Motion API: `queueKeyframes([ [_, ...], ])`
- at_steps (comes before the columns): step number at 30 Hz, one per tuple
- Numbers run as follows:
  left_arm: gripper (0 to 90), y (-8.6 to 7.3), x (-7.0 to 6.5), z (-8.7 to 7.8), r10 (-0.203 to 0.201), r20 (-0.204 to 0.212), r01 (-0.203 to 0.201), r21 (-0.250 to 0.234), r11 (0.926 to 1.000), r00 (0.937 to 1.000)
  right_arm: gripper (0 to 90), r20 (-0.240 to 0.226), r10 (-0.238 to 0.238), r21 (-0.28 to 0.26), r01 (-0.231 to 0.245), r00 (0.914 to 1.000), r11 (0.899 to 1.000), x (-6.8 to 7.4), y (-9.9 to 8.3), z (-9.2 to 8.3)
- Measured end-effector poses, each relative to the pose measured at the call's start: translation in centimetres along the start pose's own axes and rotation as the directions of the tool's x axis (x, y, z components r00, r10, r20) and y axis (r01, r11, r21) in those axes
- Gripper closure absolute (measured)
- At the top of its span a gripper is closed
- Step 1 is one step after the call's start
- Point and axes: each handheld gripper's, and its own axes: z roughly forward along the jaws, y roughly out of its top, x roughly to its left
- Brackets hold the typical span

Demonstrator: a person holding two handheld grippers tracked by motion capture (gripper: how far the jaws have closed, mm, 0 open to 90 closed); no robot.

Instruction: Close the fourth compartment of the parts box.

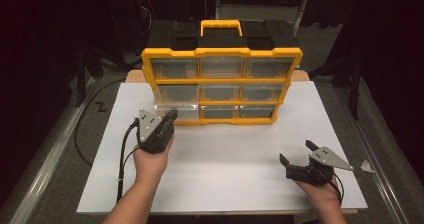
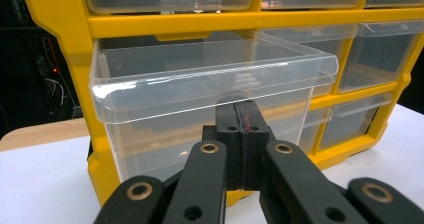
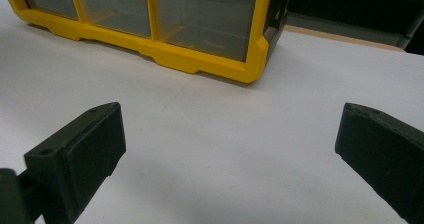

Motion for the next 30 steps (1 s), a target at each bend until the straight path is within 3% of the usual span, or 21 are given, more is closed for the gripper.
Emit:
queueKeyframes([
  [19, 89.9, 0.6, 1.1, 2.3, -0.022, -0.014, 0.022, 0.0, 0.9997, 0.9996, 1.1, 0.002, 0.005, -0.005, -0.005, 1.0, 1.0, -0.2, 0.0, -0.2],
  [30, 89.9, 1.1, 1.5, 3.6, -0.01, -0.034, 0.01, 0.014, 0.9999, 0.9994, 1.4, 0.002, 0.012, -0.007, -0.012, 0.9999, 1.0, -0.2, 0.0, -0.2],
])
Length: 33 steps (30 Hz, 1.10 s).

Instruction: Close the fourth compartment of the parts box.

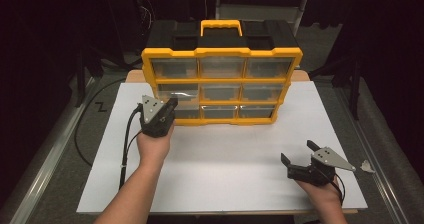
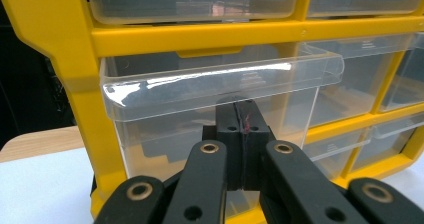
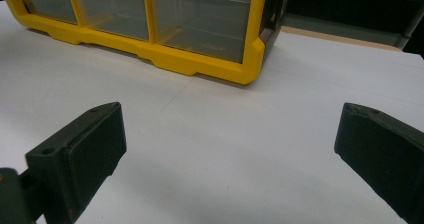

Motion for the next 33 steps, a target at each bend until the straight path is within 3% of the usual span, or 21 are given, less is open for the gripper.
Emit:
queueKeyframes([
  [17, 89.9, 0.7, 0.7, 2.2, -0.001, -0.02, 0.001, 0.018, 0.9998, 0.9998, 1.5, -0.002, 0.0, 0.0, 0.0, 1.0, 1.0, 0.0, 0.0, 0.1],
  [23, 89.9, 0.8, 0.9, 2.8, -0.018, -0.029, 0.019, 0.014, 0.9997, 0.9994, 1.5, -0.004, 0.0, 0.0, 0.0, 1.0, 1.0, 0.0, 0.0, 0.1],
  [33, 89.9, 0.8, 0.9, 3.0, -0.016, -0.031, 0.016, 0.018, 0.9997, 0.9994, 1.6, -0.005, 0.001, 0.002, -0.001, 1.0, 1.0, 0.1, 0.0, 0.2],
])
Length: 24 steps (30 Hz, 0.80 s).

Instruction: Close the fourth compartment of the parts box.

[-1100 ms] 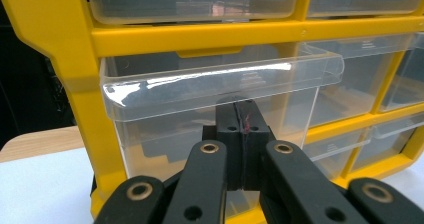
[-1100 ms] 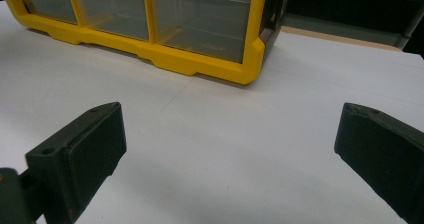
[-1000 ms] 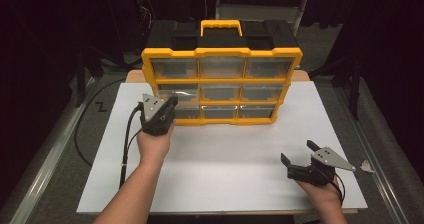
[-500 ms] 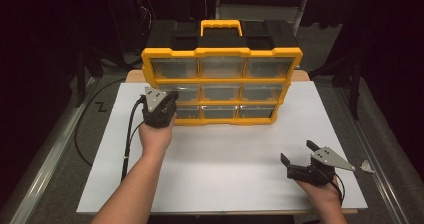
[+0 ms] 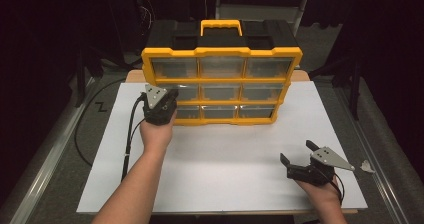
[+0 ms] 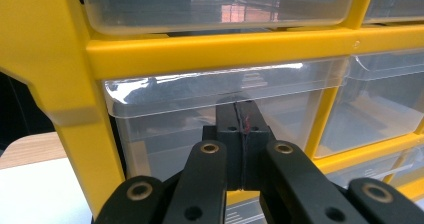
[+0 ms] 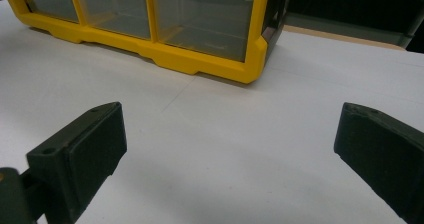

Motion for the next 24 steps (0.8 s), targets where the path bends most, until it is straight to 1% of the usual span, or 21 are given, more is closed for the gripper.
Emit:
queueKeyframes([
  [6, 89.9, 0.0, 0.0, -0.3, -0.004, 0.007, 0.004, 0.013, 0.9999, 1.0, 1.7, -0.001, -0.002, 0.0, 0.002, 1.0, 1.0, 0.0, 0.0, 0.0],
  [8, 89.8, -0.1, -0.1, -0.6, 0.006, 0.015, -0.007, 0.015, 0.9999, 0.9999, 1.7, -0.001, -0.002, 0.0, 0.002, 1.0, 1.0, 0.0, 0.0, 0.1],
  [10, 89.8, -0.2, -0.2, -1.0, 0.007, 0.025, -0.007, 0.012, 0.9999, 0.9997, 1.7, 0.0, -0.002, 0.002, 0.002, 1.0, 1.0, 0.0, 0.0, 0.1],
  [12, 89.8, -0.3, -0.3, -1.6, 0.014, 0.037, -0.014, 0.008, 0.9999, 0.9992, 1.7, 0.0, 0.0, 0.004, 0.0, 1.0, 1.0, 0.0, 0.0, 0.1],
  [18, 89.8, -0.8, -0.4, -3.4, 0.016, 0.077, -0.015, -0.004, 0.9999, 0.9969, 1.8, -0.001, -0.006, 0.004, 0.006, 1.0, 1.0, 0.1, 0.1, 0.1],
  [24, 89.8, -1.9, 0.0, -5.2, 0.016, 0.104, -0.016, -0.003, 0.9999, 0.9945, 1.8, -0.003, -0.008, 0.006, 0.008, 1.0, 1.0, 0.3, 0.1, 0.1],
])
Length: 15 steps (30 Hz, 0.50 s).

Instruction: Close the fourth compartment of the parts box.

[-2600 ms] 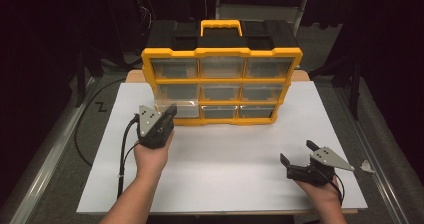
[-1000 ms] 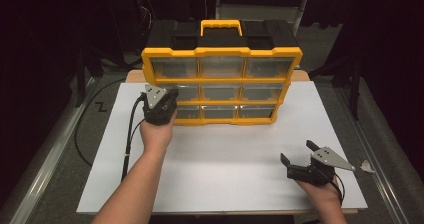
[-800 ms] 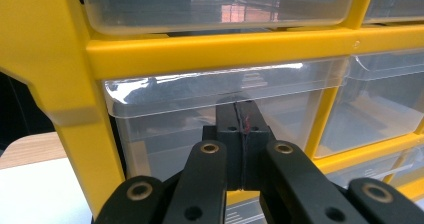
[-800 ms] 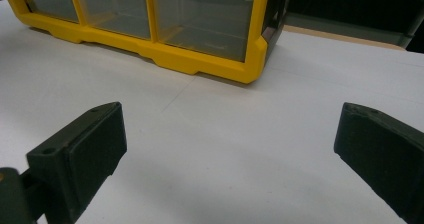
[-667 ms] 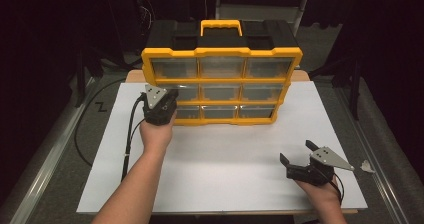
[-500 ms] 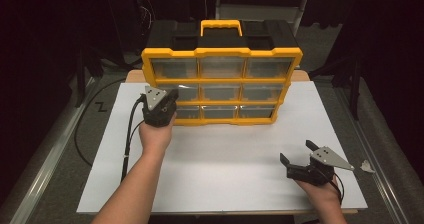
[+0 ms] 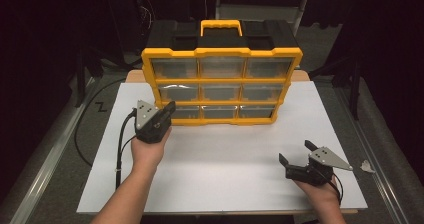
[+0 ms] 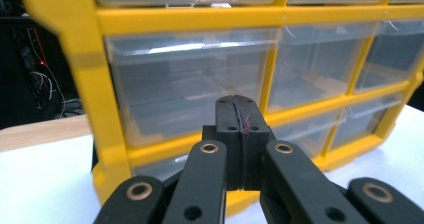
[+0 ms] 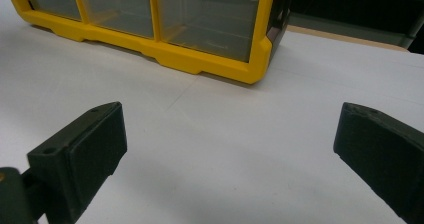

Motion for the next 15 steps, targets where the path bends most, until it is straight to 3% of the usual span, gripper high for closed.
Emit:
queueKeyframes([
  [7, 89.7, -2.4, 1.1, -1.9, 0.006, -0.001, -0.006, 0.028, 0.9996, 1.0, 2.0, 0.0, 0.005, 0.001, -0.005, 1.0, 1.0, -0.1, -0.1, -0.1],
  [15, 89.5, -5.8, 2.3, -3.7, 0.034, 0.014, -0.035, 0.1, 0.9944, 0.9993, 2.1, 0.002, 0.01, 0.001, -0.01, 0.9999, 1.0, 0.0, -0.1, -0.2],
])
